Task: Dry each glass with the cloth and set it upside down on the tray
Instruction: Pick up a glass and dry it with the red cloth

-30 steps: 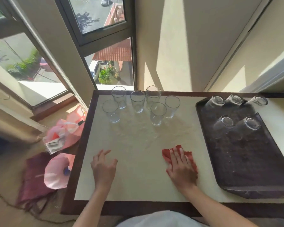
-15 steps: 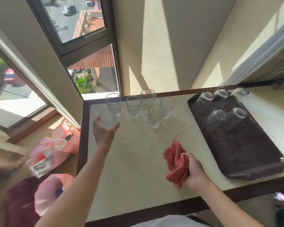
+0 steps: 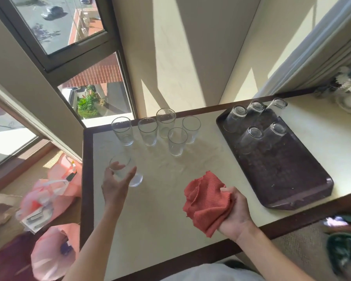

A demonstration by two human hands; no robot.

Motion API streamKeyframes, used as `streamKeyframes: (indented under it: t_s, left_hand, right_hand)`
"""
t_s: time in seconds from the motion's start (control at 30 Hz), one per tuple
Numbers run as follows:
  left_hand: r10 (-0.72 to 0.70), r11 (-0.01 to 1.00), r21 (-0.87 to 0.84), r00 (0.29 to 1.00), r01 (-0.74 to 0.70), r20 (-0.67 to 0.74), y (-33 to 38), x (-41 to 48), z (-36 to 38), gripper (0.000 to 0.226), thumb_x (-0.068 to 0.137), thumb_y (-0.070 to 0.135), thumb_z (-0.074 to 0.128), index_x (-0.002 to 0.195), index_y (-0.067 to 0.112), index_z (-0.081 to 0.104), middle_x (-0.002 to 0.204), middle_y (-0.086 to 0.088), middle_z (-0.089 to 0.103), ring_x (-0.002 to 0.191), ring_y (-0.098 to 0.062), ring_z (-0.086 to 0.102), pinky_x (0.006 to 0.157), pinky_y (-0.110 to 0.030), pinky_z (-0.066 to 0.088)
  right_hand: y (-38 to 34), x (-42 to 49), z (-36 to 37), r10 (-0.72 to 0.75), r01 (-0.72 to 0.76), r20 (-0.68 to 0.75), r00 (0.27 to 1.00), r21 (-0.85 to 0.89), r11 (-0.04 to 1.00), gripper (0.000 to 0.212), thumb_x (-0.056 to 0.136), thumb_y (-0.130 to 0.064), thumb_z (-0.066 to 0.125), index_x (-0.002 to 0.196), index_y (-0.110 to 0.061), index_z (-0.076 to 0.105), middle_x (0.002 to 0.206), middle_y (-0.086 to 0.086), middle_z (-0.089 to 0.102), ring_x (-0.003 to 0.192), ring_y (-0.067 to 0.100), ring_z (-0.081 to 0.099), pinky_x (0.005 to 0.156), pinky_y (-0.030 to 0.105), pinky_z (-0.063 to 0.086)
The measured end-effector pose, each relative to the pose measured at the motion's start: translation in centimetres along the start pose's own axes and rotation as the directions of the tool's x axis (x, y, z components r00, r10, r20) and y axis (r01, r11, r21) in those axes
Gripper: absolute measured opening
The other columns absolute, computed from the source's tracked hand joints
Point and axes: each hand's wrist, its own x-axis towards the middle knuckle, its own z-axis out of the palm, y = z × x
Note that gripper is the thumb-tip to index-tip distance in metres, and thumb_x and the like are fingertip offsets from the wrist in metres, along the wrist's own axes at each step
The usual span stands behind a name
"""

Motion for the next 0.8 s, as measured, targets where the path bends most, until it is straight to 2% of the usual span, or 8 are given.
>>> streamKeyframes:
  t_s: [0.2,0.3,0.37,0.47,0.53,0.6,0.67,0.8]
  left_hand:
    - [-0.072,0.947,-0.258,0.911,0.190,0.405,3.1,-8.6,1.7,0.074,0.054,0.053,0.079,0.121,0.029,0.058,0.104,-0.003,0.072,0.090,-0.010,0.069,0.077,-0.021,0.049]
    - [-0.018,0.931,-0.299,0.845,0.209,0.535,4.9,-11.6,4.3,0.079,0.059,0.044,0.082,0.130,0.029,0.050,0.104,-0.008,0.073,0.097,-0.014,0.070,0.082,-0.025,0.053]
    - [-0.004,0.937,-0.282,0.817,0.204,0.577,6.1,-12.9,6.3,0.077,0.065,0.045,0.081,0.132,0.033,0.045,0.114,-0.008,0.072,0.107,-0.015,0.069,0.092,-0.031,0.054]
    - [-0.041,0.917,-0.302,0.815,0.261,0.578,8.0,-13.7,8.6,0.068,0.076,0.047,0.071,0.136,0.032,0.042,0.136,0.002,0.058,0.120,-0.010,0.061,0.103,-0.034,0.049]
    - [-0.108,0.872,-0.346,0.826,0.346,0.553,9.2,-13.9,9.8,0.075,0.074,0.055,0.068,0.140,0.032,0.041,0.130,-0.001,0.060,0.114,-0.016,0.065,0.100,-0.038,0.050]
    - [-0.124,0.848,-0.383,0.839,0.367,0.529,10.4,-14.7,10.9,0.076,0.072,0.065,0.067,0.137,0.033,0.047,0.131,-0.005,0.060,0.109,-0.021,0.067,0.097,-0.042,0.053]
    - [-0.104,0.836,-0.405,0.832,0.370,0.544,11.7,-15.8,12.0,0.068,0.074,0.068,0.067,0.131,0.034,0.053,0.130,-0.005,0.062,0.111,-0.023,0.067,0.091,-0.044,0.055]
    - [-0.082,0.819,-0.439,0.832,0.370,0.549,13.5,-17.3,13.8,0.051,0.082,0.062,0.061,0.123,0.031,0.063,0.124,-0.005,0.069,0.115,-0.023,0.067,0.099,-0.052,0.053]
  right_hand:
    - [-0.6,0.5,0.8,-0.040,0.036,-0.021,0.999,-0.135,0.990,0.027,0.085,-0.018,0.040,0.091,-0.007,0.064,0.082,0.018,0.071,0.080,0.035,0.064,0.078,0.045,0.052]
    - [-0.6,0.5,2.0,-0.052,0.054,0.012,0.999,-0.249,0.967,0.024,0.075,-0.019,0.047,0.088,-0.005,0.061,0.074,0.016,0.065,0.068,0.028,0.061,0.067,0.035,0.049]
    - [-0.8,0.2,2.3,-0.105,0.123,0.066,0.992,-0.378,0.918,0.014,0.065,-0.022,0.054,0.068,-0.007,0.054,0.060,0.012,0.052,0.054,0.023,0.049,0.053,0.030,0.040]
    - [-1.6,-1.8,1.5,-0.142,0.285,0.272,0.952,-0.619,0.732,0.015,0.071,-0.022,0.046,0.061,-0.011,0.053,0.049,0.000,0.048,0.041,0.011,0.043,0.041,0.021,0.032]
    - [-2.3,-2.4,0.8,-0.169,0.419,0.402,0.900,-0.691,0.589,0.048,0.072,-0.020,0.044,0.116,-0.017,0.062,0.094,-0.008,0.069,0.078,-0.005,0.064,0.063,0.015,0.047]
    - [-2.8,-2.8,0.3,-0.180,0.570,0.549,0.816,-0.715,0.405,0.081,0.075,-0.027,0.045,0.152,-0.038,0.023,0.155,-0.020,0.034,0.138,-0.005,0.036,0.102,0.021,0.040]
    - [-4.2,-2.3,0.3,-0.224,0.626,0.586,0.779,-0.702,0.339,0.080,0.079,-0.032,0.045,0.150,-0.049,0.012,0.160,-0.027,0.014,0.146,-0.005,0.019,0.108,0.016,0.032]
    - [-7.8,-0.8,1.4,-0.290,0.583,0.510,0.810,-0.651,0.485,0.060,0.090,-0.043,0.041,0.148,-0.044,0.026,0.154,-0.018,0.036,0.137,-0.004,0.040,0.111,0.021,0.038]
